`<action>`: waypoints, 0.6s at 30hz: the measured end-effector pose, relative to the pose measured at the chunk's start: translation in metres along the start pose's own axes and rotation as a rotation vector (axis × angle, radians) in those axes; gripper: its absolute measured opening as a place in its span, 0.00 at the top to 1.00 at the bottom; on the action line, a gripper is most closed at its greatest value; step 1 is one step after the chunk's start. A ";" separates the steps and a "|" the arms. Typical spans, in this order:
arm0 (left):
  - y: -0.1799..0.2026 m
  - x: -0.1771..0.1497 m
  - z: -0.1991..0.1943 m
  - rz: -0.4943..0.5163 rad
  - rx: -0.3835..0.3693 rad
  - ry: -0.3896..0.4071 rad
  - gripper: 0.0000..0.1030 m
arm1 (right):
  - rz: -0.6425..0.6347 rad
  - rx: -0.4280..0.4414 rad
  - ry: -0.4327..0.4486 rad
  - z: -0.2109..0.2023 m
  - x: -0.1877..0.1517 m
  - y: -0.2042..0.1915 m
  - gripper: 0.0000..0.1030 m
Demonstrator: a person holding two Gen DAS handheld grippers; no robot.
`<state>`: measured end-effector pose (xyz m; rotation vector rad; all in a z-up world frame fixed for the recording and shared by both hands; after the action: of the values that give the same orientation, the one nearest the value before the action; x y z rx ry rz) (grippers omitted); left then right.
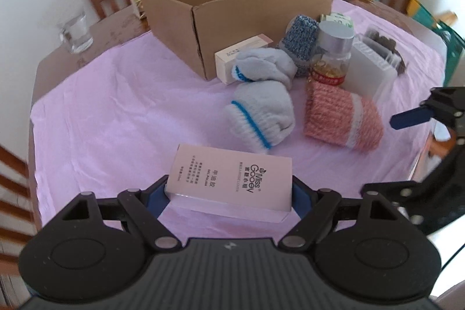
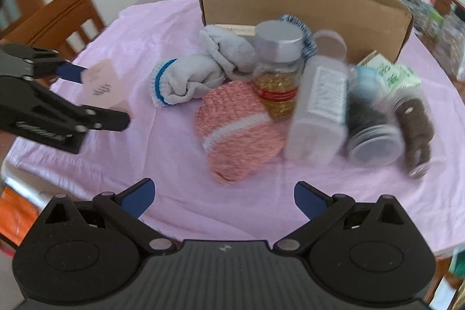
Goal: Organize objects
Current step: 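Grasp the pink cosmetic box with the left tool while the right tool grasps the pink knitted sock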
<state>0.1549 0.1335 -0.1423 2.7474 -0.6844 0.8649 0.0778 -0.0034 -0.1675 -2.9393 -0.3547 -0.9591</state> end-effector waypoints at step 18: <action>-0.039 0.003 0.005 0.040 -0.105 0.014 0.20 | 0.166 -0.262 0.016 0.051 0.028 -0.006 0.00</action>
<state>0.1776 0.1650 -0.1456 2.6417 -0.7624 0.8304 0.1277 0.0132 -0.1923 -3.1249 0.0194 -1.0800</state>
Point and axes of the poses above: each gripper's, at about its wrist camera, not at the fingertips, and z roughly the way its jaws point, y to its right, x to its top, the point moved 8 cm from there along z, roughly the way its jaws point, and after that the axes turned 13 degrees about -z, right-handed, at the moved point
